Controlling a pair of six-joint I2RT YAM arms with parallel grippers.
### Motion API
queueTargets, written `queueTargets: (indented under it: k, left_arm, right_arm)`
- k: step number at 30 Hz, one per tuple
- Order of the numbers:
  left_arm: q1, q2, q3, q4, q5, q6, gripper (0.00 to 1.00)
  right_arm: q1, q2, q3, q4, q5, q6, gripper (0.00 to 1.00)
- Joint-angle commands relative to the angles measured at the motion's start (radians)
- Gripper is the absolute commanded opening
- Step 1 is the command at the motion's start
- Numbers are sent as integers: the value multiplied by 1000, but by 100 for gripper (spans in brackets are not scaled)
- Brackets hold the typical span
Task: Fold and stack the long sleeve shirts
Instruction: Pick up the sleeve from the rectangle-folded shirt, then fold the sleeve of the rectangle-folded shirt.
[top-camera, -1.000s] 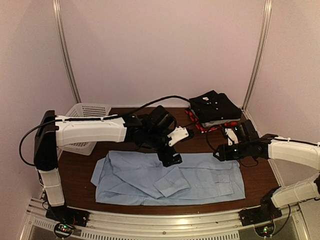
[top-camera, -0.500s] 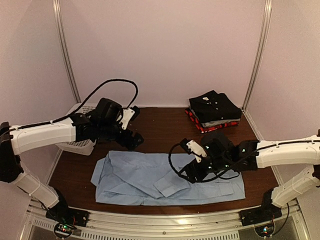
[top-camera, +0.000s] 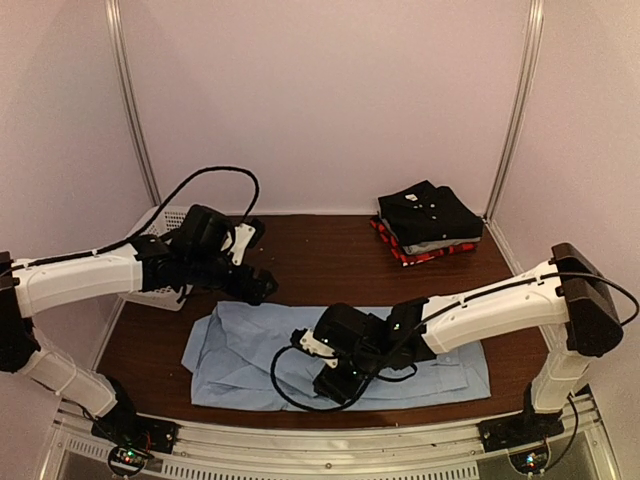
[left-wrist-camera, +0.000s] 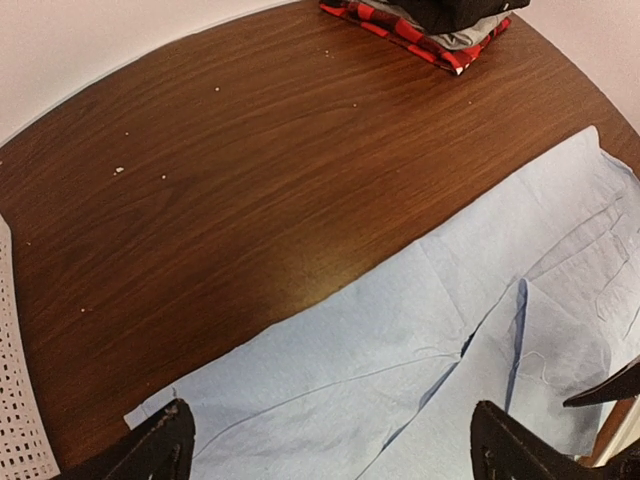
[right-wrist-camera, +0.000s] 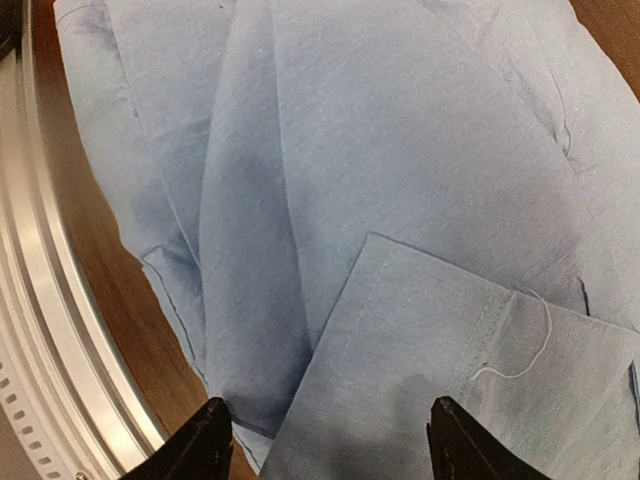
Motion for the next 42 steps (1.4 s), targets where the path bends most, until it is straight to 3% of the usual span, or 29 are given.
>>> queueTargets:
  k: [1,14,22,30,42]
  left_arm:
    - [7,-24,-16,49,9,-13,98]
    - [6,-16,-22,47,1,-3,98]
    - [7,-15,-25,44,1,-5,98]
    - [6,-11,-28,43,-9,-3,98]
    - [6,-21,-37,39,-37,-6,98]
  right_arm:
    - [5,21,30,-59,62,-5,67]
    - [5,63,30,-90,100,19,57]
    - [4,71,27,-102,109,26,26]
    - [-12,-2,10,-97,110,60,4]
    - [-263,-358,-200,-97,140,214,0]
